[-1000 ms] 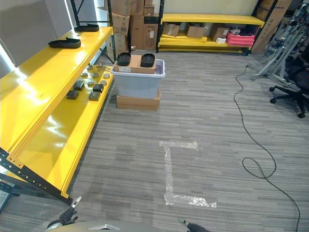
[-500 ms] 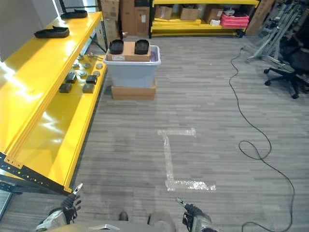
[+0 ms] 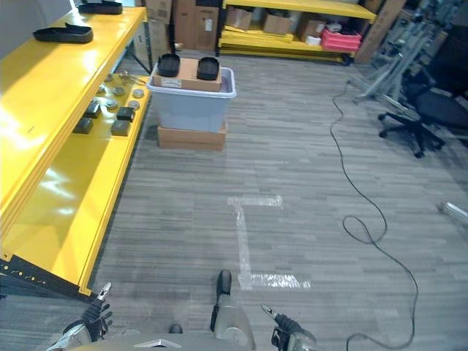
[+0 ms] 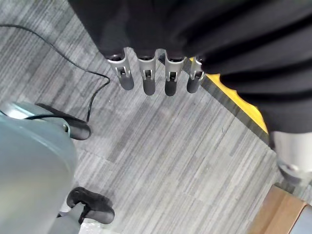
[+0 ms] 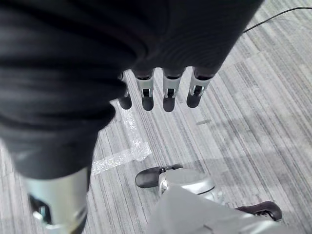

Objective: Move parts from the plastic box to the shelf.

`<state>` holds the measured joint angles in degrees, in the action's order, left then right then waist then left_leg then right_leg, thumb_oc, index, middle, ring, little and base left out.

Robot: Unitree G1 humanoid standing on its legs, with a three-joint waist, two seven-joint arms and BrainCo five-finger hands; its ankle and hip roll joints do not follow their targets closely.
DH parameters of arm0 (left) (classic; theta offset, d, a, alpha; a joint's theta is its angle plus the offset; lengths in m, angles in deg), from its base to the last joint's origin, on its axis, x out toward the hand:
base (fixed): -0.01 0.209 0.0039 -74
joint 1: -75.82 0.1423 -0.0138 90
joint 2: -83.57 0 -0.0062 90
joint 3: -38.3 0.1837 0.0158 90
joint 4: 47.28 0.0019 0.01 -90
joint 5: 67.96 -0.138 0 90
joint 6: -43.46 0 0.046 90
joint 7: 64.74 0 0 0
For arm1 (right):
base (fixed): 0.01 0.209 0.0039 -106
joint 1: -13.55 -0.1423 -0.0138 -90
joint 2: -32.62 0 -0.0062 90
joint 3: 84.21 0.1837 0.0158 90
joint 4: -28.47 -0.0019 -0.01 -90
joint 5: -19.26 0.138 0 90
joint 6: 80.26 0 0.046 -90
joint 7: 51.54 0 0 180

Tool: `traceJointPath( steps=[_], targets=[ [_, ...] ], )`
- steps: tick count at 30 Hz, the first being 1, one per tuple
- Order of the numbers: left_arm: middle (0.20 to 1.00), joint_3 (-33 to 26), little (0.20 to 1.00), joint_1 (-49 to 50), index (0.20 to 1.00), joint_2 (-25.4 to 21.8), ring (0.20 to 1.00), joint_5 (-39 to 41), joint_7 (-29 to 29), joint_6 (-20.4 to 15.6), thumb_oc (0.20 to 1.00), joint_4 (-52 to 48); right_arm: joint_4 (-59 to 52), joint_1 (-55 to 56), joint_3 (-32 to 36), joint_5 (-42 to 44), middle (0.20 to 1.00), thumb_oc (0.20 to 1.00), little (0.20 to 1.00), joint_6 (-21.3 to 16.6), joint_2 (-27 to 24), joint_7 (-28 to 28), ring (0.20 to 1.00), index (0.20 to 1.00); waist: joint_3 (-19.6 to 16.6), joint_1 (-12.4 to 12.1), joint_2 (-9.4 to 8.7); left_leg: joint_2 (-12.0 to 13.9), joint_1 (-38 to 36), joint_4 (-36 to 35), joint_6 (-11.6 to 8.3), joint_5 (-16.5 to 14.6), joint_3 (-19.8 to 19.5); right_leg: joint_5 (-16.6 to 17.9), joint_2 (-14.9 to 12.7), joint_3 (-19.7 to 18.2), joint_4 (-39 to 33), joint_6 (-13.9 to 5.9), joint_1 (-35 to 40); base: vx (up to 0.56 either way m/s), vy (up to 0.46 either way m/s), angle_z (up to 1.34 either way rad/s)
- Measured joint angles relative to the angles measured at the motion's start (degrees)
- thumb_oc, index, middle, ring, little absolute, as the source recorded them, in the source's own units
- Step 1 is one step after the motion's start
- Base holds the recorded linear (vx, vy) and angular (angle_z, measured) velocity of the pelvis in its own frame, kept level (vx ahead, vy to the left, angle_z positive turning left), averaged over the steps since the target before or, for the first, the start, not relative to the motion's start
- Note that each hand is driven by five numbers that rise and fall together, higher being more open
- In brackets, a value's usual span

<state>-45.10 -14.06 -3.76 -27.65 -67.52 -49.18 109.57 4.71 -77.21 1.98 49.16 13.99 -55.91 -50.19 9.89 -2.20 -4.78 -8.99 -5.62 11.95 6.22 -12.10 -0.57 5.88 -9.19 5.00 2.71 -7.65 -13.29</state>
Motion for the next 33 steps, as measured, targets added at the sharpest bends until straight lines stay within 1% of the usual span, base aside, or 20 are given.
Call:
traceJointPath(
  steps=[4,5,7,10,11,12,13,14,16,17,20,23,25,26,27,28,29,30,32,33],
  targets=[
    [1.0,0.3,1.0,1.2,1.0,1.8,1.0,0.3,-0.1,0.0,1.0,0.0,0.5,0.9,-1.6,0.0,1.0,1.0,1.0,0.5,-0.2,0.1,1.0,1.0,-4.7,1.1,3.32,6.6,-7.0,-2.7,-3.4,-2.8,-4.4,2.1,6.4,0.4,1.9,3.71,6.4,0.47,-0.173,0.45],
    [1.0,0.3,1.0,1.0,1.0,2.1,1.0,0.7,-0.1,0.1,1.0,0.0,0.8,0.3,-2.4,0.0,1.0,1.0,1.0,0.8,-0.5,0.2,1.0,1.0,-5.1,1.3,4.04,7.7,-7.8,-1.9,-4.12,-2.3,-4.9,0.9,7.6,0.6,2.7,6.48,7.1,0.34,-0.166,0.23],
    [1.0,-0.1,1.0,0.8,1.0,3.0,1.0,2.4,-0.1,0.0,1.0,0.2,0.6,-1.7,-2.9,-0.2,1.0,1.0,1.0,1.0,-1.3,0.2,1.0,1.0,-6.4,1.2,3.17,8.0,-5.8,4.1,-8.18,1.5,-4.5,-1.4,7.7,0.8,1.9,7.73,8.9,0.28,-0.159,-0.01],
    [1.0,-0.8,1.0,0.6,1.0,3.9,1.0,3.8,-0.2,0.0,1.0,0.5,-0.6,-2.3,-4.4,-1.2,1.0,1.0,1.0,0.9,-3.6,0.2,1.0,1.0,-7.1,0.3,3.05,8.5,0.5,17.8,-9.57,6.4,-3.6,-2.2,9.1,0.5,-0.5,10.7,12.1,0.32,-0.277,-0.1],
    [1.0,-2.6,1.0,0.8,1.0,4.2,1.0,4.3,-0.1,-0.1,1.0,0.7,-0.9,-2.1,-5.0,-1.0,1.0,1.0,1.0,0.7,-3.9,0.4,1.0,1.0,-7.0,0.1,2.72,8.6,5.4,25.9,-9.39,9.8,-3.5,-2.8,9.4,0.5,-0.8,11.79,12.6,0.41,-0.27,0.3],
    [1.0,-4.2,1.0,-2.1,1.0,4.0,1.0,4.6,-0.1,-0.3,1.0,-0.8,-1.5,-2.1,-4.0,-1.0,1.0,1.0,1.0,0.6,-3.8,0.6,1.0,1.0,-5.4,-1.0,1.38,9.9,22.9,48.3,-5.67,18.8,-1.2,-4.8,9.9,1.8,-1.0,14.23,12.5,0.37,-0.095,0.32],
    [1.0,-4.3,1.0,-2.8,1.0,3.0,1.0,4.6,-0.2,-0.3,1.0,-1.0,-1.1,-2.4,-4.0,-0.9,1.0,1.0,1.0,1.0,-2.8,0.7,1.0,1.0,-3.6,-1.6,-0.72,9.9,27.0,48.4,-4.1,14.6,1.5,-4.9,9.2,1.8,-1.5,14.48,13.8,0.6,0.058,0.13],
    [1.0,-4.3,1.0,-1.3,1.0,1.4,1.0,4.7,-0.1,-0.1,1.0,-0.8,-0.5,-2.7,-4.0,-1.1,1.0,1.0,1.0,0.8,-1.9,0.6,1.0,1.0,-1.1,-1.0,-2.65,9.7,29.3,37.1,-4.61,11.7,4.6,-5.8,9.3,2.1,-3.3,13.63,17.8,0.71,0.208,-0.24],
    [1.0,-4.2,1.0,-0.7,1.0,1.3,1.0,6.9,-0.1,-0.2,1.0,-0.9,0.0,-2.2,-4.6,-1.1,1.0,1.0,1.0,1.0,-3.0,0.7,1.0,1.0,-0.7,-0.3,0.51,7.2,25.2,0.3,-7.98,12.5,7.0,-7.2,12.2,1.7,-7.0,12.21,23.0,0.77,0.243,-0.21],
    [1.0,-4.4,1.0,-1.7,1.0,1.8,1.0,6.9,-0.1,-0.2,1.0,-0.9,-0.1,-2.6,-4.6,-1.1,1.0,1.0,1.0,1.0,-4.3,0.8,1.0,1.0,0.1,-0.3,2.7,5.3,24.6,-10.8,-9.52,14.6,6.8,-7.5,13.5,1.6,-7.3,11.78,24.2,0.7,0.18,-0.17],
    [1.0,-5.4,1.0,-0.5,1.0,1.3,1.0,6.9,-0.2,0.1,1.0,-1.1,-5.5,-2.0,-7.7,-1.1,1.0,1.0,1.0,1.2,-5.6,0.4,1.0,1.0,1.5,-1.9,4.2,3.9,27.5,-13.1,-11.45,16.9,7.0,-11.6,13.8,-0.4,-6.7,11.65,28.6,0.59,0.164,-0.19],
    [1.0,-9.5,1.0,3.5,1.0,1.6,1.0,6.9,-0.3,0.1,1.0,-1.2,-10.0,-3.3,-9.2,-1.1,1.0,1.0,1.0,1.2,-6.4,0.2,1.0,1.0,2.0,-4.7,4.81,5.2,28.3,-1.9,-8.32,16.1,6.7,-16.2,12.5,-4.5,-3.3,10.07,33.6,0.51,0.143,-0.79],
    [1.0,-10.6,1.0,5.8,1.0,1.4,1.0,6.9,-0.3,-0.1,1.0,-1.4,-11.4,-2.7,-9.5,-1.1,1.0,1.0,1.0,1.0,-6.3,0.0,1.0,1.0,0.2,-5.8,5.56,6.8,22.9,0.3,-8.09,11.1,6.8,-18.2,13.3,-4.1,1.1,9.91,34.5,0.49,0.159,-0.88],
    [1.0,-11.4,1.0,5.5,1.0,0.4,1.0,6.8,-0.1,-0.4,1.0,-0.9,-11.4,-3.3,-9.5,-1.0,1.0,1.0,1.0,1.1,-5.2,0.1,1.0,1.0,-1.3,-6.2,3.89,5.6,21.4,0.3,-5.9,12.0,7.1,-20.7,11.9,-3.2,2.9,10.62,35.6,0.68,0.369,-0.49],
    [1.0,-12.7,1.0,4.5,1.0,-0.3,1.0,6.8,0.2,-0.8,1.0,-1.0,-10.4,-3.0,-9.0,-0.9,1.0,1.0,1.0,1.3,-3.0,0.2,1.0,1.0,-2.3,-6.9,-0.07,3.8,19.5,1.0,-4.41,12.8,9.0,-22.0,8.8,-0.9,9.9,8.83,34.0,0.52,0.336,-0.36],
    [1.0,-12.4,1.0,2.9,1.0,-0.3,1.0,6.6,0.2,-1.1,1.0,-0.6,-10.3,-2.7,-9.3,-0.6,1.0,1.0,1.0,1.2,-1.8,0.3,1.0,1.0,-2.6,-7.1,-0.64,2.4,17.5,0.4,-3.34,12.1,10.6,-21.1,7.4,0.7,16.8,7.09,32.2,0.52,0.367,-0.31],
    [1.0,-9.9,1.0,2.5,1.0,0.2,1.0,6.6,0.4,-1.1,1.0,-0.9,-11.8,-1.8,-9.1,-0.5,1.0,1.0,1.0,1.0,-1.2,0.5,1.0,1.0,-2.9,-7.1,-0.1,1.8,13.7,-1.5,-1.34,13.6,10.1,-19.8,3.9,3.0,35.5,2.76,25.8,0.25,0.183,-0.18],
    [1.0,-8.5,1.0,2.3,1.0,0.2,1.0,6.5,0.3,-1.3,1.0,-1.2,-12.9,-1.4,-9.2,-0.4,1.0,1.0,1.0,0.9,-0.6,0.5,1.0,1.0,-3.5,-6.9,0.11,0.8,12.2,-2.3,-0.24,12.9,10.2,-18.8,2.1,3.9,43.6,1.09,22.1,0.34,0.188,-0.03],
    [1.0,-6.4,1.0,0.3,1.0,-0.1,1.0,6.4,0.1,-2.2,1.0,-2.1,-13.8,-1.1,-10.8,-0.3,1.0,1.0,1.0,1.0,0.3,0.6,1.0,1.0,-4.9,-7.1,1.11,-0.7,9.4,-5.5,-0.98,10.2,9.9,-18.6,1.4,3.6,50.4,0.54,13.7,0.26,0.062,0.07],
    [1.0,-5.0,1.0,-0.8,1.0,-0.3,1.0,6.8,0.5,-2.3,1.0,-2.5,-14.7,-2.7,-12.2,0.1,1.0,1.0,1.0,1.0,0.9,0.7,1.0,1.0,-4.4,-6.1,0.52,0.1,10.2,-3.9,-7.77,5.9,11.2,-18.0,0.9,5.8,49.3,3.9,7.0,0.23,-0.072,0.36]
  ],
)
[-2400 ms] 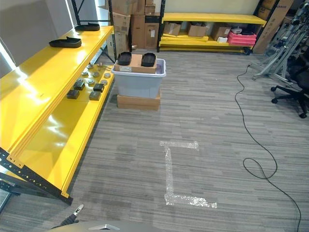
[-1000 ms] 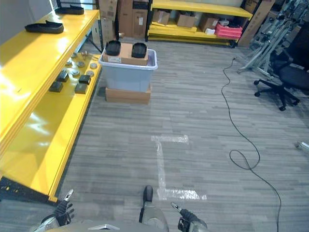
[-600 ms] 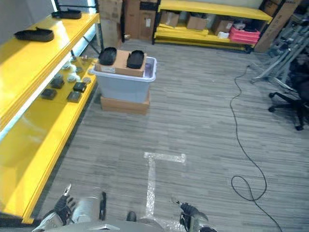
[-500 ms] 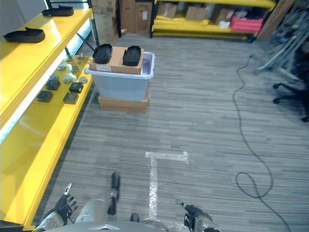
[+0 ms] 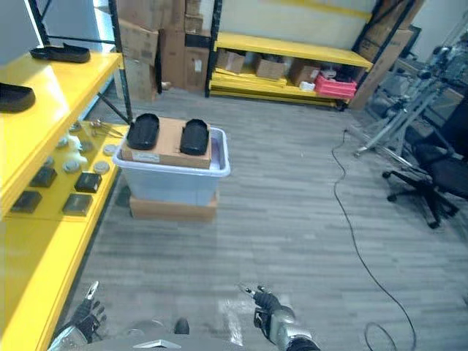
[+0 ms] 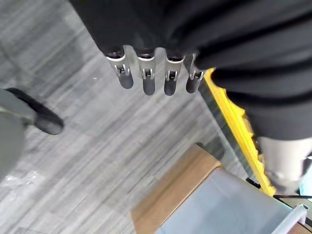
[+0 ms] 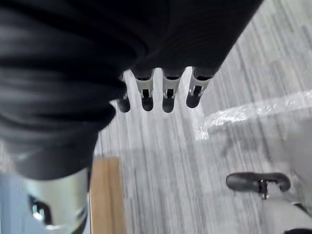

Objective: Move parts from the plastic box to the shelf.

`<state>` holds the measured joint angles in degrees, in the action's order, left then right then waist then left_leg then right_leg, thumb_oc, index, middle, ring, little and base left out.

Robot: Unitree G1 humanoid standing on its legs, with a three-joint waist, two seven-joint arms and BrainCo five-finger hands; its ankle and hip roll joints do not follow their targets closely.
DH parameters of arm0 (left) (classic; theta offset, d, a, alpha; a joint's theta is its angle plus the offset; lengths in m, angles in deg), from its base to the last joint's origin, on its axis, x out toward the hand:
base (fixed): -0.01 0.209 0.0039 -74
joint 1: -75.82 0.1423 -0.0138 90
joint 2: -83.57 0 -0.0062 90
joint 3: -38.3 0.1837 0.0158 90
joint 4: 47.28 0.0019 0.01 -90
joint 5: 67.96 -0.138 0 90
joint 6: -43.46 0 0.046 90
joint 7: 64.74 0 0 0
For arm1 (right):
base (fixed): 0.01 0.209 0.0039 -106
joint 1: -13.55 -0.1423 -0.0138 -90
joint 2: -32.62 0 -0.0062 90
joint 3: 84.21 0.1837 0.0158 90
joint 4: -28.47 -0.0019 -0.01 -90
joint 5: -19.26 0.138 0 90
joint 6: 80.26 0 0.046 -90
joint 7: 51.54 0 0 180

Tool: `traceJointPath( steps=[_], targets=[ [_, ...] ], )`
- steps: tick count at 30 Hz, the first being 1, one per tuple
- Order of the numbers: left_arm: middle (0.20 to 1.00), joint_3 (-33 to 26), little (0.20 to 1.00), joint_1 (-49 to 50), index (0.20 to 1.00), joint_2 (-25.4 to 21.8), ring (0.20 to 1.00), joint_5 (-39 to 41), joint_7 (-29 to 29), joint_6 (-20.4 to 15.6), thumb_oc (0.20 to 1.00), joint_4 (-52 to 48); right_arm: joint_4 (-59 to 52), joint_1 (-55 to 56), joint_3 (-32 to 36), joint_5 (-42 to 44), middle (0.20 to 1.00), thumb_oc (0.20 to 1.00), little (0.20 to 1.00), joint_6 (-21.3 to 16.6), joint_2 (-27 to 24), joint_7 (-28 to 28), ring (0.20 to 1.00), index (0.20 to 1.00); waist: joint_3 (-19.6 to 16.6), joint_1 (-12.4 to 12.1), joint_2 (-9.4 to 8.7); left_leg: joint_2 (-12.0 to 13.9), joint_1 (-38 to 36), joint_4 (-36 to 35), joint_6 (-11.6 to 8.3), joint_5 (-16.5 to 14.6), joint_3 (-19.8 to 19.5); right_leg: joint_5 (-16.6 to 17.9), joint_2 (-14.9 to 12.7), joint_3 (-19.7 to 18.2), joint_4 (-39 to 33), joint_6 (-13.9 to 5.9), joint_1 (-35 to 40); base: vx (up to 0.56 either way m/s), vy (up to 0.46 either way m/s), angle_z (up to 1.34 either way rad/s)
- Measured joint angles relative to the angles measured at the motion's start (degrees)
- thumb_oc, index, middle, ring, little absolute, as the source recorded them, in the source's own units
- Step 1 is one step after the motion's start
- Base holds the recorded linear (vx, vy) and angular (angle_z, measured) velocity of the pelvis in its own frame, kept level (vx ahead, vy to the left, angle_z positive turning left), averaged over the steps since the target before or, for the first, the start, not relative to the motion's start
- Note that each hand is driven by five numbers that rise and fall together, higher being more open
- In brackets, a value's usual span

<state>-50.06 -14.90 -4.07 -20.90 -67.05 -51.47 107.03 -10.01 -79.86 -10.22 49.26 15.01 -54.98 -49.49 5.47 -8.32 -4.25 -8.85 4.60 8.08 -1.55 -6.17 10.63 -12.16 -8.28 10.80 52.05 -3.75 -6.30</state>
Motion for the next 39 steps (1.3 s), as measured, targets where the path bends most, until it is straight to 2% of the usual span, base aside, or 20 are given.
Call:
traceJointPath(
  steps=[1,2,3,5,6,7,8,9,14,18,20,22,25,26,29,32,33,35,38,39],
  targets=[
    [1.0,0.2,1.0,-1.8,1.0,-1.2,1.0,0.0,0.2,0.3,1.0,-0.9,-1.3,-0.2,-0.5,0.1,1.0,1.0,1.0,0.0,0.7,0.1,1.0,1.0,1.0,0.8,-1.4,1.2,4.9,13.7,9.43,-3.3,-1.8,-0.3,-2.9,-0.1,-2.1,-1.65,-2.9,0.34,-0.132,0.21],
    [1.0,0.3,1.0,-2.3,1.0,-2.0,1.0,0.0,0.4,0.3,1.0,-1.8,-1.6,0.0,-0.9,0.3,1.0,1.0,1.0,0.0,0.3,0.1,1.0,1.0,1.6,-0.3,1.75,5.3,5.8,17.5,6.95,-5.6,-5.9,-1.3,-1.4,-1.4,-2.8,-4.83,-6.2,0.3,-0.137,-0.19],
    [1.0,0.6,1.0,-2.3,1.0,-2.3,1.0,0.1,1.3,0.5,1.0,-2.4,-1.7,-0.8,-0.9,1.2,1.0,1.0,1.0,0.0,0.8,0.0,1.0,1.0,2.5,-0.5,2.11,4.3,4.1,15.8,5.88,-7.5,-8.3,-2.8,-1.8,-1.4,-7.4,-6.11,-7.9,0.27,-0.116,-0.54],
    [1.0,0.4,1.0,-3.2,1.0,-1.6,1.0,0.0,1.9,0.7,1.0,-1.8,-3.9,0.2,-0.6,1.9,1.0,1.0,1.0,-0.2,-1.2,-0.4,1.0,1.0,3.1,1.7,3.28,2.9,-3.2,4.9,7.1,-2.0,-9.6,0.3,1.7,2.3,-30.9,-3.48,-9.7,0.42,-0.148,0.22],
    [1.0,0.4,1.0,-3.5,1.0,-0.3,1.0,0.0,1.6,0.6,1.0,-1.8,-4.0,0.7,-0.8,1.9,1.0,1.0,1.0,-0.1,-2.4,-0.6,1.0,1.0,4.0,2.5,3.89,1.1,-5.0,2.7,2.67,-2.7,-10.6,4.0,3.5,2.4,-36.7,-2.17,-12.5,0.58,-0.193,0.61],
    [1.0,-0.9,1.0,-3.7,1.0,-0.5,1.0,-0.1,1.1,0.1,1.0,-2.2,-4.2,1.0,-0.8,1.9,1.0,1.0,1.0,-0.3,-2.6,-0.7,1.0,1.0,4.6,3.1,0.3,1.1,-4.0,7.1,-4.82,-9.5,-5.8,7.9,1.8,0.5,-42.1,-1.48,-14.4,0.59,-0.195,1.09],
    [1.0,-1.1,1.0,-4.1,1.0,-0.2,1.0,-0.1,0.5,0.3,1.0,-2.4,-5.1,2.8,0.8,1.8,1.0,1.0,1.0,-0.4,-3.2,-0.9,1.0,1.0,4.9,6.6,0.42,2.3,-1.8,10.2,1.67,-10.1,-5.1,9.8,0.2,-0.7,-45.8,-3.2,-15.9,0.62,-0.22,1.35],
    [1.0,-1.3,1.0,-3.8,1.0,0.6,1.0,-0.2,0.4,0.2,1.0,-2.4,-4.9,3.7,1.5,1.8,1.0,1.0,1.0,0.1,-3.2,-0.9,1.0,1.0,5.3,7.1,-0.3,0.8,-3.5,10.6,4.76,-10.5,-6.0,11.9,-1.1,-1.5,-48.6,-3.3,-16.4,0.51,-0.197,1.28],
    [1.0,-1.4,1.0,3.2,1.0,1.6,1.0,-3.6,-1.6,0.1,1.0,-2.6,-6.1,2.5,1.8,1.8,1.0,1.0,1.0,0.9,-2.8,-3.0,1.0,1.0,7.5,4.7,1.59,3.2,-16.8,8.7,2.75,-13.3,-9.6,15.9,2.2,-0.4,-49.5,4.11,-12.4,0.65,-0.327,0.57],
    [1.0,-0.7,1.0,3.5,1.0,4.0,1.0,-4.5,-2.0,0.2,1.0,-2.8,-8.4,-1.1,0.8,2.2,1.0,1.0,1.0,1.3,-4.4,-2.7,1.0,1.0,6.9,4.9,3.9,5.3,-20.7,16.3,-6.04,-6.7,-12.7,23.5,4.4,-5.5,-50.7,9.42,-1.7,0.54,-0.244,0.58],
    [1.0,1.1,1.0,3.5,1.0,4.6,1.0,-4.5,-2.0,0.3,1.0,-3.0,-10.0,-1.8,-0.6,2.3,1.0,1.0,1.0,2.1,-5.0,-2.5,1.0,1.0,4.8,4.8,4.01,9.0,-21.2,15.8,-4.63,-7.6,-11.2,20.8,5.0,-5.3,-50.8,6.14,2.2,0.4,-0.248,0.5],
    [1.0,1.3,1.0,2.6,1.0,4.6,1.0,-4.5,-1.9,0.3,1.0,-4.3,-10.3,-3.9,-1.3,2.2,1.0,1.0,1.0,2.7,-5.0,-2.5,1.0,1.0,3.9,3.4,2.01,11.9,-15.9,18.9,-4.52,-7.6,-10.5,18.4,4.9,-5.2,-51.2,6.74,4.0,0.36,-0.314,0.15],
    [1.0,1.2,1.0,2.0,1.0,5.6,1.0,-4.5,-1.3,0.5,1.0,-4.8,-9.2,-3.1,-1.7,2.3,1.0,1.0,1.0,3.5,-5.6,-1.8,1.0,1.0,3.9,1.7,0.9,13.9,1.8,36.8,-1.02,4.4,-13.6,15.1,5.5,-6.1,-51.1,7.12,6.7,0.2,-0.159,-0.25],
    [1.0,1.6,1.0,2.0,1.0,4.9,1.0,-4.6,-0.9,0.6,1.0,-5.2,-9.0,-2.9,-1.2,2.3,1.0,1.0,1.0,3.4,-5.5,-1.3,1.0,1.0,4.3,1.2,0.4,12.8,6.4,39.0,-0.26,2.9,-13.8,14.3,4.5,-6.7,-51.2,6.48,7.0,0.1,0.041,-0.33],
    [1.0,2.0,1.0,2.0,1.0,4.0,1.0,-4.6,0.4,1.4,1.0,-5.3,-7.9,-0.1,-0.9,2.3,1.0,1.0,1.0,4.0,-5.3,-0.1,1.0,1.0,5.6,2.0,-0.42,10.4,10.1,23.3,-1.23,2.3,-9.9,14.9,0.7,-4.6,-53.7,2.74,10.8,0.09,0.136,-0.2],
    [1.0,3.5,1.0,3.8,1.0,5.2,1.0,-4.6,0.9,2.4,1.0,-5.2,-7.9,3.1,1.0,2.2,1.0,1.0,1.0,2.7,-8.2,2.3,1.0,1.0,4.3,5.2,5.64,11.7,8.1,2.7,-4.56,7.8,-5.8,11.7,0.8,-3.5,-54.1,-2.44,14.3,0.05,0.179,-0.04],
    [1.0,3.7,1.0,3.5,1.0,5.4,1.0,-4.6,0.9,2.8,1.0,-5.3,-7.7,3.6,2.1,2.2,1.0,1.0,1.0,2.5,-10.2,3.4,1.0,1.0,4.2,5.1,6.53,11.6,7.7,2.5,1.49,11.2,-4.5,10.3,0.3,-3.9,-52.7,-4.64,14.4,0.03,0.163,-0.43],
    [1.0,3.4,1.0,3.3,1.0,3.3,1.0,-4.7,1.4,3.7,1.0,-5.3,-8.0,3.7,1.7,2.3,1.0,1.0,1.0,2.7,-9.7,4.7,1.0,1.0,3.3,4.6,4.74,8.1,4.0,-4.8,-0.04,12.0,-3.0,7.5,-2.4,-0.6,-49.4,-3.72,11.1,0.03,0.142,-0.55],
    [1.0,3.3,1.0,1.9,1.0,2.2,1.0,-5.3,1.8,3.8,1.0,-5.1,-8.1,4.9,2.7,2.3,1.0,1.0,1.0,2.4,-9.2,6.2,1.0,1.0,2.4,5.4,5.03,5.9,1.0,-11.7,-4.46,11.3,-4.0,6.7,2.0,1.1,-49.9,-2.3,10.5,0.06,0.094,0.11],
    [1.0,2.7,1.0,0.8,1.0,1.2,1.0,-6.0,1.9,3.9,1.0,-4.8,-9.0,5.9,2.6,2.5,1.0,1.0,1.0,2.2,-7.5,6.1,1.0,1.0,1.8,5.7,1.57,3.7,1.7,-9.0,-3.56,8.6,-2.0,10.0,-1.0,0.1,-52.9,-0.72,11.0,0.07,0.065,0.22]
  ],
)
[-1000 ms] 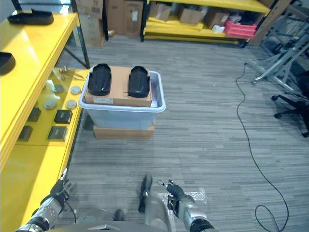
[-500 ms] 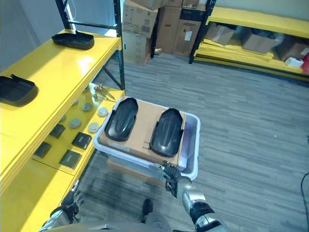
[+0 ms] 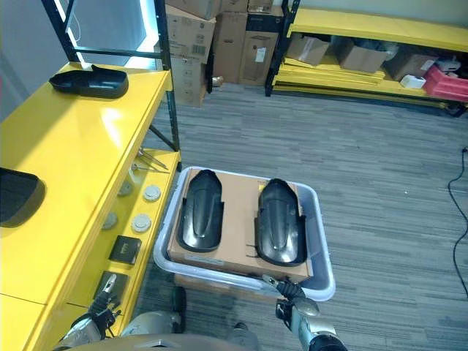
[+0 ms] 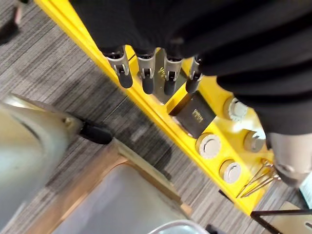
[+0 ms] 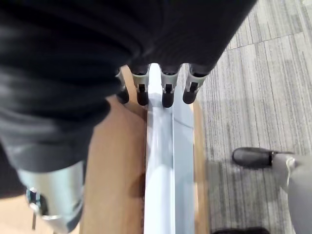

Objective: Move parts from the plastic box to the shelf.

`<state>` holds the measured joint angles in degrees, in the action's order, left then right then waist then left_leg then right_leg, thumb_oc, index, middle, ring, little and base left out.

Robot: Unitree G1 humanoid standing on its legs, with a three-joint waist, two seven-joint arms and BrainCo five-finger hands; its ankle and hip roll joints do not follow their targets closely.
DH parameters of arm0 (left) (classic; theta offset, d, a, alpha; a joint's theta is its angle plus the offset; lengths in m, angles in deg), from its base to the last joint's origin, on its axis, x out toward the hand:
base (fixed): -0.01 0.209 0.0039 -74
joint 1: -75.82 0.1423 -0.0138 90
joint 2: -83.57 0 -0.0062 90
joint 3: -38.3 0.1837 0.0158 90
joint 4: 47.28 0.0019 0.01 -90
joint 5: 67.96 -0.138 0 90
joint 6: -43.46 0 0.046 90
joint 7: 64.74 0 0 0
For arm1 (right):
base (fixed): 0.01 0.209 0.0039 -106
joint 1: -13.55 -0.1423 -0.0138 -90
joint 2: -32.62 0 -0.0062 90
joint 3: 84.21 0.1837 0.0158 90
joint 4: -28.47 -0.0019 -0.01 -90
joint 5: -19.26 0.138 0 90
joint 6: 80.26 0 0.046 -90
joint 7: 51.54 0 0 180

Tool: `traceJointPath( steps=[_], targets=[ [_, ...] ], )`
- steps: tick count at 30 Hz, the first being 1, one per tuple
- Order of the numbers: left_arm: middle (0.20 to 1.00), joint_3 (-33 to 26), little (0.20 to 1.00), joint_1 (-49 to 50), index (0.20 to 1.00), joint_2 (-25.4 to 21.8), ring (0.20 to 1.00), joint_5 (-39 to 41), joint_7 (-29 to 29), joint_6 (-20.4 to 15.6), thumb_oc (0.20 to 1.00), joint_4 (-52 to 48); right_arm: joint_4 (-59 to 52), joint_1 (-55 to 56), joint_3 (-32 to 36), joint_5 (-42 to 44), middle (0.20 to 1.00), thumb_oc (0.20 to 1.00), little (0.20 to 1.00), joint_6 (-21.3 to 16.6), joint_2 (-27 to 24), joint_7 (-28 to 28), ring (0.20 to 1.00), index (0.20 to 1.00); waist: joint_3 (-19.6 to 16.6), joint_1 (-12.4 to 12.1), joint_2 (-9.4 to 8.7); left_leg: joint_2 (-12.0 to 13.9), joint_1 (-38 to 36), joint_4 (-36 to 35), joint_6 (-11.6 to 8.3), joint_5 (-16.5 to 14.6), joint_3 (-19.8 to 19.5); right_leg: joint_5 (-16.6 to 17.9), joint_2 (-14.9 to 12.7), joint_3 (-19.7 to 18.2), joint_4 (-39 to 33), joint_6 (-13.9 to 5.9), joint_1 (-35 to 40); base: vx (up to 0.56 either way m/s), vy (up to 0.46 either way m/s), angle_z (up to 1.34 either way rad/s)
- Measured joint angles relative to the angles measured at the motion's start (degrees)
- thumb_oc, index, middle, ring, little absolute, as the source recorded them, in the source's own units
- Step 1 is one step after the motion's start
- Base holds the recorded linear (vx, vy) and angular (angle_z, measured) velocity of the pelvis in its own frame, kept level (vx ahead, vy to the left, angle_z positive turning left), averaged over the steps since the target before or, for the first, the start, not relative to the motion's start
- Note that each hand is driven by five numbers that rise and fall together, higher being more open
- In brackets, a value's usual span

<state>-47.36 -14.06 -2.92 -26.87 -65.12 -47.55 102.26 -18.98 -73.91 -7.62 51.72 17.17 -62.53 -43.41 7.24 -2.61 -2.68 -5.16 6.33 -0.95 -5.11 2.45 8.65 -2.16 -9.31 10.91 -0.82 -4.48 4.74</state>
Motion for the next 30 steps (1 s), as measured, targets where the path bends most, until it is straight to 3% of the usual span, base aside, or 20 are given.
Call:
traceJointPath(
  steps=[1,2,3,10,15,21,23,25,26,27,28,29,30],
  targets=[
    [1.0,0.2,1.0,0.1,1.0,0.9,1.0,-0.8,0.5,0.1,1.0,0.1,-1.6,1.0,0.1,0.6,1.0,1.0,1.0,-0.2,0.0,1.3,1.0,1.0,0.5,-1.1,0.97,2.3,-0.9,5.8,6.29,-1.4,-1.9,0.9,-0.9,0.8,1.0,-2.19,0.2,0.06,0.052,0.02],
    [1.0,0.3,1.0,1.6,1.0,2.4,1.0,-1.1,0.4,0.2,1.0,0.0,-1.9,1.8,0.7,0.9,1.0,1.0,1.0,-1.1,-0.3,2.9,1.0,1.0,0.4,-0.7,2.37,3.1,-2.4,4.9,6.1,-0.6,-1.2,0.5,0.0,1.2,1.7,-3.36,1.5,0.04,0.04,-0.2],
    [1.0,0.4,1.0,3.7,1.0,3.5,1.0,-1.6,0.2,0.6,1.0,-0.2,-3.0,3.2,0.9,1.1,1.0,1.0,1.0,-1.7,-0.1,4.7,1.0,1.0,-0.3,-0.1,2.52,2.3,-4.5,2.7,4.57,-0.2,-2.5,-0.4,-0.6,0.8,1.5,-3.8,1.6,0.04,0.042,-0.08],
    [1.0,-1.1,1.0,7.9,1.0,3.3,1.0,-4.1,-0.5,0.9,1.0,-0.9,-21.6,6.7,8.0,-0.5,1.0,1.0,1.0,-6.0,1.6,13.9,1.0,1.0,-0.9,2.3,2.95,2.1,-6.6,-3.5,5.64,3.0,-0.9,2.8,0.3,-1.0,-2.8,-4.27,1.5,0.02,0.043,-0.1],
    [1.0,-2.0,1.0,9.4,1.0,3.2,1.0,-4.2,-1.3,0.8,1.0,-0.9,-30.9,6.2,12.8,-1.4,1.0,1.0,1.0,-8.9,-1.6,14.4,1.0,1.0,-1.5,3.2,2.45,3.0,-7.6,-3.6,5.4,2.9,-0.5,3.2,1.4,-1.2,-4.2,-3.78,2.9,0.01,0.022,-0.07],
    [1.0,-1.9,1.0,10.6,1.0,2.9,1.0,-4.5,-3.8,0.4,1.0,-0.3,-28.3,4.6,14.1,-1.3,1.0,1.0,1.0,-8.3,-2.4,14.3,1.0,1.0,-2.1,2.5,0.99,3.7,-8.5,-3.5,4.84,2.4,1.0,3.2,1.8,-3.4,-4.0,-3.44,2.6,-0.01,0.047,-0.2],
    [1.0,-1.9,1.0,10.2,1.0,2.8,1.0,-5.5,-4.2,0.4,1.0,-0.4,-27.3,4.6,14.0,-1.3,1.0,1.0,1.0,-8.3,-1.8,13.6,1.0,1.0,-2.0,1.9,0.79,3.7,-8.3,-3.5,5.05,2.2,1.8,3.3,1.8,-4.4,-1.6,-3.33,0.8,-0.12,0.0,-0.3],
    [1.0,-1.3,1.0,8.7,1.0,1.8,1.0,-5.5,-3.9,0.3,1.0,-0.8,-27.2,4.2,12.2,-1.2,1.0,1.0,1.0,-8.3,-1.0,13.2,1.0,1.0,0.0,2.1,1.24,4.0,-7.3,-2.6,6.16,1.7,2.1,1.7,1.4,-4.5,6.6,-4.49,-4.6,-0.28,-0.21,-0.25],
    [1.0,-1.5,1.0,8.5,1.0,1.7,1.0,-5.2,-3.8,0.3,1.0,-1.2,-27.2,4.1,11.8,-1.1,1.0,1.0,1.0,-8.3,0.3,12.4,1.0,1.0,1.2,1.8,0.6,3.8,-6.5,-2.1,7.53,3.1,2.0,0.7,0.3,-4.2,8.3,-4.05,-5.0,-0.32,-0.323,0.06],
    [1.0,-1.4,1.0,7.7,1.0,1.0,1.0,-5.2,-3.6,0.3,1.0,-1.6,-26.8,4.1,14.3,-1.1,1.0,1.0,1.0,-8.8,2.7,11.6,1.0,1.0,2.3,2.2,0.53,4.4,-4.3,0.9,8.21,2.7,1.0,-0.4,0.2,-4.8,13.4,-4.98,-7.7,-0.15,-0.214,0.36],
    [1.0,-1.9,1.0,7.4,1.0,0.6,1.0,-5.2,-3.6,0.5,1.0,-3.0,-26.6,4.1,14.0,-1.1,1.0,1.0,1.0,-8.8,3.9,11.8,1.0,1.0,3.2,2.4,0.89,5.2,-3.1,2.1,8.35,2.3,0.5,-2.2,0.1,-4.5,18.5,-4.26,-9.8,-0.17,-0.246,0.38],
    [1.0,-1.7,1.0,7.7,1.0,-0.1,1.0,-4.7,-3.3,0.7,1.0,-4.1,-26.9,3.8,10.5,-0.8,1.0,1.0,1.0,-8.1,2.7,11.4,1.0,1.0,3.2,1.1,0.22,6.0,-3.3,1.6,7.69,2.2,0.5,-3.0,0.2,-4.1,19.5,-3.79,-10.7,-0.17,-0.275,0.17],
    [1.0,-1.7,1.0,7.3,1.0,-0.9,1.0,-3.6,-2.6,0.9,1.0,-4.6,-27.9,2.6,8.9,-0.8,1.0,1.0,1.0,-8.2,2.0,10.7,1.0,1.0,3.7,-0.2,0.89,6.6,-2.4,1.6,6.85,2.5,0.7,-3.5,0.1,-3.9,18.5,-2.88,-10.7,-0.21,-0.44,0.08]
  ],
)
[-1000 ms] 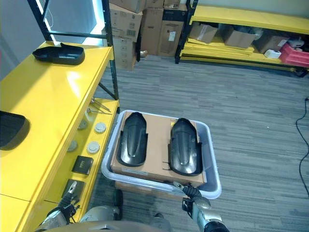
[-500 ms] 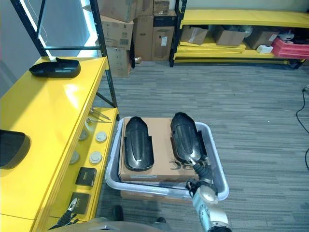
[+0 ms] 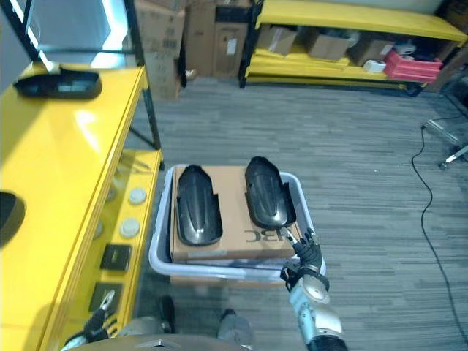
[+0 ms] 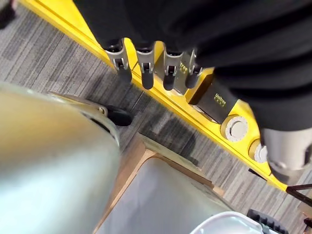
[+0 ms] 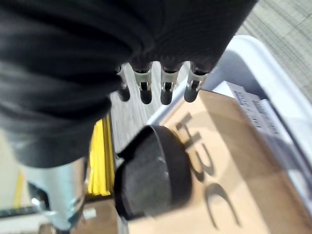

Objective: Move parts from the plastic box to the shelf.

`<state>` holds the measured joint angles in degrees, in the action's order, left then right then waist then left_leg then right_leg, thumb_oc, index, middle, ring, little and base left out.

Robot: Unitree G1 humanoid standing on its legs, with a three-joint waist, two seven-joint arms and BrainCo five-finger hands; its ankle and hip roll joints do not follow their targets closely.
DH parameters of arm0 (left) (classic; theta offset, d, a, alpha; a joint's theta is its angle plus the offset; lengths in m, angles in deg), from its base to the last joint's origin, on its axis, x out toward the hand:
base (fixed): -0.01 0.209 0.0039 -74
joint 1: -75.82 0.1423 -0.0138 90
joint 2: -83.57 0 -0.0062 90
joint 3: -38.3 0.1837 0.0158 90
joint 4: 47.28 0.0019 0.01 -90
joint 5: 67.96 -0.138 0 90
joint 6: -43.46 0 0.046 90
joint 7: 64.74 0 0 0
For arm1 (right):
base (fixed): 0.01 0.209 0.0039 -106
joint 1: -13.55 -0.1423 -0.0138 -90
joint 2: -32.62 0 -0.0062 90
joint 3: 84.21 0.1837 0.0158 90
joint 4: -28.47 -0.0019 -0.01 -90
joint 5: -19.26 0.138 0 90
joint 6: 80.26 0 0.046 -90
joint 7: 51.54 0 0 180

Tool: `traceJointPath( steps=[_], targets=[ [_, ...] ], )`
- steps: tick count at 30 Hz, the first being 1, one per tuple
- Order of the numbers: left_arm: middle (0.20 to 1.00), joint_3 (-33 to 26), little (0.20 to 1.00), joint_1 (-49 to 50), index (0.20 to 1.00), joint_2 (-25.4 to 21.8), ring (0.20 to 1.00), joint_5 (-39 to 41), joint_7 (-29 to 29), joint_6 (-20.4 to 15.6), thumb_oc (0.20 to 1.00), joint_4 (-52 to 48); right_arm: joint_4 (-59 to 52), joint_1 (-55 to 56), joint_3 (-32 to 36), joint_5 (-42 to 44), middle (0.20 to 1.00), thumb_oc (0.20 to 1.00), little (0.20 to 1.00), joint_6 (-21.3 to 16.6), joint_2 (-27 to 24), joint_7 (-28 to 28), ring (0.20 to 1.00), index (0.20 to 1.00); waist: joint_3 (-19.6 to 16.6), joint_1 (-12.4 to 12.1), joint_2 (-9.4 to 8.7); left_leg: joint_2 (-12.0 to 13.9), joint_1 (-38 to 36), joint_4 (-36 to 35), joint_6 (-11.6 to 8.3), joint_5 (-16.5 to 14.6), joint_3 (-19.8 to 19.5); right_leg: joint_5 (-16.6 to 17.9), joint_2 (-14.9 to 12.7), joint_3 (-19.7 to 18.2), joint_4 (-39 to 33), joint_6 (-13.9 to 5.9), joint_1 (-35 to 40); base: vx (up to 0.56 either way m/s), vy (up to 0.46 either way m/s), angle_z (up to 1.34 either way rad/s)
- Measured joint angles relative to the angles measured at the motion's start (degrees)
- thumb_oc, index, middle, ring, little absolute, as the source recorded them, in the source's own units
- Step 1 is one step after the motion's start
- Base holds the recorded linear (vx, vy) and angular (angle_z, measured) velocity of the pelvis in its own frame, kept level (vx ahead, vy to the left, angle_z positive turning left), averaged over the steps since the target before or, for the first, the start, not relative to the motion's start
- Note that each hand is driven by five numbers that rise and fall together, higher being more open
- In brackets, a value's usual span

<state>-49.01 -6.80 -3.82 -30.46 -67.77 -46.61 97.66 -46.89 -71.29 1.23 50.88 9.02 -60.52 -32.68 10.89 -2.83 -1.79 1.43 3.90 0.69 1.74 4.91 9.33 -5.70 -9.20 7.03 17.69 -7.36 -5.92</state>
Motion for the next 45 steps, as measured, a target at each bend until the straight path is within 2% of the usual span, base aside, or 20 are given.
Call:
traceJointPath(
  steps=[1,2,3,4,6,8,12,13,14,17,19,20,22,23,26,30,33,37,40,45],
  targets=[
    [1.0,-0.4,1.0,-0.6,1.0,-1.0,1.0,1.2,1.3,0.0,1.0,0.1,-0.2,-3.2,0.1,0.0,1.0,1.0,1.0,-0.5,-0.2,0.0,1.0,1.0,-0.2,-1.7,0.28,1.3,2.2,0.2,-1.87,1.0,-0.2,-2.5,1.6,2.8,0.3,2.82,-0.2,-0.15,-0.449,0.12],
    [1.0,-0.5,1.0,-0.9,1.0,-1.0,1.0,1.3,1.5,-0.1,1.0,0.6,-0.1,-4.4,0.1,0.1,1.0,1.0,1.0,-0.7,-0.5,0.0,1.0,1.0,-0.2,-2.9,0.25,1.7,3.1,0.3,-3.04,1.8,-0.8,-3.4,2.8,4.4,0.2,3.62,-0.1,-0.12,-0.422,0.23],
    [1.0,-1.0,1.0,-1.1,1.0,-1.1,1.0,1.3,1.6,-0.3,1.0,1.3,-0.1,-5.5,0.1,0.1,1.0,1.0,1.0,-0.7,-1.2,0.1,1.0,1.0,-0.2,-3.6,0.28,2.4,4.1,0.4,-4.32,2.6,-1.8,-2.5,4.7,4.5,-2.0,5.07,0.7,-0.05,-0.277,0.26],
    [1.0,-1.4,1.0,-1.0,1.0,-0.4,1.0,1.3,1.6,-0.3,1.0,2.3,-0.4,-5.6,0.2,0.2,1.0,1.0,1.0,-0.7,-2.3,0.1,1.0,1.0,0.4,-3.7,2.13,3.3,4.2,0.0,-5.39,2.5,-2.9,-2.1,5.8,5.4,-3.6,5.29,1.4,-0.04,-0.211,0.29],
    [1.0,-2.2,1.0,1.0,1.0,1.9,1.0,1.3,1.3,-0.5,1.0,3.8,-1.4,-5.5,0.2,0.3,1.0,1.0,1.0,-0.3,-4.7,0.2,1.0,1.0,0.3,-4.4,3.97,4.4,4.3,-0.7,-7.69,0.6,-3.4,-1.3,7.2,6.5,-5.9,6.45,2.2,-0.03,-0.125,0.26],
    [1.0,-2.7,1.0,3.1,1.0,3.4,1.0,1.2,1.3,-0.6,1.0,6.2,-2.2,-3.3,0.3,0.7,1.0,1.0,1.0,0.6,-6.7,0.5,1.0,1.0,0.1,-4.3,4.41,4.6,3.9,-1.0,-7.7,-1.8,-3.2,0.3,7.5,7.6,-8.3,8.03,3.6,-0.03,-0.065,0.3],
    [1.0,-2.7,1.0,5.8,1.0,3.5,1.0,-0.7,-0.3,-1.2,1.0,9.7,-2.3,-0.8,0.6,2.0,1.0,1.0,1.0,1.9,-8.0,0.5,1.0,1.0,-0.5,-2.9,3.58,4.4,1.8,4.7,-7.17,-2.2,-3.1,1.8,6.7,7.9,-10.1,10.29,3.7,-0.06,0.029,0.06],
    [1.0,-2.7,1.0,5.2,1.0,3.4,1.0,-1.6,-0.9,-1.3,1.0,9.6,-2.4,-0.9,0.6,2.2,1.0,1.0,1.0,2.2,-8.3,0.5,1.0,1.0,-0.7,-1.8,2.44,3.5,0.4,6.3,-5.8,-3.2,-2.8,3.3,5.7,7.7,-11.2,10.04,3.7,-0.05,0.11,-0.1],
    [1.0,-2.6,1.0,4.8,1.0,3.4,1.0,-1.8,-1.2,-1.7,1.0,9.4,-2.5,-0.9,0.8,2.3,1.0,1.0,1.0,2.2,-8.8,0.5,1.0,1.0,-1.1,-0.6,2.0,2.9,-1.8,6.0,-5.65,-4.0,-2.7,4.8,5.2,7.7,-12.5,9.18,3.8,0.0,0.117,-0.09],
    [1.0,-2.4,1.0,2.3,1.0,4.1,1.0,-4.3,-2.4,-4.0,1.0,8.5,-2.5,0.1,3.0,2.0,1.0,1.0,1.0,0.8,-8.4,0.6,1.0,1.0,-2.6,2.7,4.26,3.1,-8.5,-2.1,-5.98,-4.0,-1.6,7.2,6.3,8.9,-15.3,7.35,4.0,0.07,0.133,0.2],
    [1.0,-1.7,1.0,1.7,1.0,4.2,1.0,-4.7,-2.9,-4.3,1.0,8.5,-2.7,0.2,3.2,1.3,1.0,1.0,1.0,0.3,-8.2,1.7,1.0,1.0,-3.4,3.0,5.91,3.2,-10.4,-5.0,-5.74,-4.1,-1.7,8.7,7.0,8.6,-16.4,6.73,4.0,0.02,0.116,-0.03],
    [1.0,-0.7,1.0,1.6,1.0,4.0,1.0,-5.2,-3.4,-4.8,1.0,8.1,-2.7,0.1,3.1,-0.6,1.0,1.0,1.0,-1.6,-8.1,2.2,1.0,1.0,-3.0,2.3,5.14,1.9,-10.2,-4.2,-4.97,-4.5,-1.4,9.9,5.8,7.7,-17.8,5.12,4.2,-0.02,0.132,-0.13],
    [1.0,0.6,1.0,1.7,1.0,3.9,1.0,-5.2,-3.6,-4.4,1.0,6.6,-5.1,-0.3,6.1,-2.9,1.0,1.0,1.0,-1.9,-8.3,3.8,1.0,1.0,-2.4,1.8,4.91,0.4,-8.7,-3.8,-3.73,-4.7,-1.6,11.1,4.3,7.5,-18.9,3.92,3.9,-0.03,0.109,-0.02],
    [1.0,0.8,1.0,1.8,1.0,3.9,1.0,-5.2,-3.6,-4.3,1.0,6.3,-5.6,-1.6,8.2,-4.7,1.0,1.0,1.0,-2.4,-8.7,4.4,1.0,1.0,-1.8,1.8,5.06,-0.2,-8.5,-3.9,-3.05,-4.9,-1.6,11.4,3.7,7.1,-19.3,3.62,3.8,0.0,0.068,0.03],
    [1.0,0.7,1.0,2.6,1.0,3.4,1.0,-6.3,-3.5,-4.1,1.0,6.4,-6.9,-4.9,12.1,-8.4,1.0,1.0,1.0,-2.8,-12.1,6.2,1.0,1.0,-1.0,1.0,5.45,-1.6,-8.0,-3.9,-2.86,-5.2,-1.6,12.0,2.7,6.2,-20.5,2.74,3.7,0.02,0.051,0.01],
    [1.0,0.6,1.0,4.9,1.0,1.8,1.0,-6.4,-3.5,-3.4,1.0,6.4,-6.6,-8.4,13.9,-11.7,1.0,1.0,1.0,-2.8,-15.7,8.0,1.0,1.0,-0.7,0.0,5.0,-2.3,-8.0,-3.8,-2.23,-4.7,-1.7,13.5,2.2,6.2,-21.9,2.43,4.1,0.03,0.043,0.04],
    [1.0,1.9,1.0,4.5,1.0,1.1,1.0,-6.4,-3.6,-2.8,1.0,6.3,3.4,-13.6,14.1,-12.2,1.0,1.0,1.0,-1.1,-21.0,7.9,1.0,1.0,0.1,-0.9,4.62,-2.6,-6.8,-3.4,-2.15,-4.3,-2.8,14.7,2.0,6.7,-22.3,1.99,4.3,-0.03,0.013,0.11],
    [1.0,3.7,1.0,0.9,1.0,-0.6,1.0,-6.3,-4.9,-2.7,1.0,6.0,17.2,-25.0,11.9,-12.2,1.0,1.0,1.0,1.5,-27.7,7.8,1.0,1.0,3.9,-2.3,5.8,-2.9,-4.6,-1.6,-1.7,-3.8,-4.8,15.0,1.6,8.6,-22.3,2.13,3.6,-0.08,0.031,0.25],
    [1.0,5.2,1.0,-0.5,1.0,-1.2,1.0,-6.2,-5.1,-2.8,1.0,4.2,21.7,-28.7,9.1,-11.7,1.0,1.0,1.0,2.0,-27.9,7.7,1.0,1.0,5.5,-4.1,5.8,-3.0,-2.8,-1.6,-1.74,-3.1,-5.8,15.3,1.6,9.6,-22.3,2.44,2.1,-0.06,0.03,0.23],
    [1.0,6.5,1.0,-2.6,1.0,-1.6,1.0,-4.5,-5.4,-2.9,1.0,4.4,30.9,-33.9,9.1,-11.1,1.0,1.0,1.0,2.1,-28.1,7.8,1.0,1.0,8.5,-6.5,6.77,-3.3,-1.1,-0.9,-1.63,-2.7,-7.7,15.5,1.2,11.3,-22.3,2.68,1.7,-0.04,0.037,0.2]
  ],
)
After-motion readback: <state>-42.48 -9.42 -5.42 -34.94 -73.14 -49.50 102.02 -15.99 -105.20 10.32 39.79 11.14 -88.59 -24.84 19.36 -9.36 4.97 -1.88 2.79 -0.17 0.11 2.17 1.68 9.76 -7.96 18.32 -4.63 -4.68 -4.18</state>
